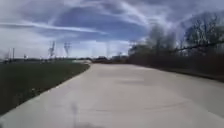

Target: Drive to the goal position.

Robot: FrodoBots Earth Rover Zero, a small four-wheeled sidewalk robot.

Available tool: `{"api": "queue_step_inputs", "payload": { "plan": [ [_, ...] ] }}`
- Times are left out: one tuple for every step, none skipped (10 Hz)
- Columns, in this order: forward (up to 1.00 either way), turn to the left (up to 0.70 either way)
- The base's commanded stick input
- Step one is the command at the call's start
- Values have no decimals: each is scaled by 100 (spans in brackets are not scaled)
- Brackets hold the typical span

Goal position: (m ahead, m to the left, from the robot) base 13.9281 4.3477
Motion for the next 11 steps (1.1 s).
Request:
{"api": "queue_step_inputs", "payload": {
  "plan": [
    [100, 1],
    [100, 1],
    [100, 1],
    [100, 1],
    [100, 1],
    [100, 1],
    [100, 1],
    [100, 1],
    [100, 1],
    [100, 1],
    [100, 1]
  ]
}}
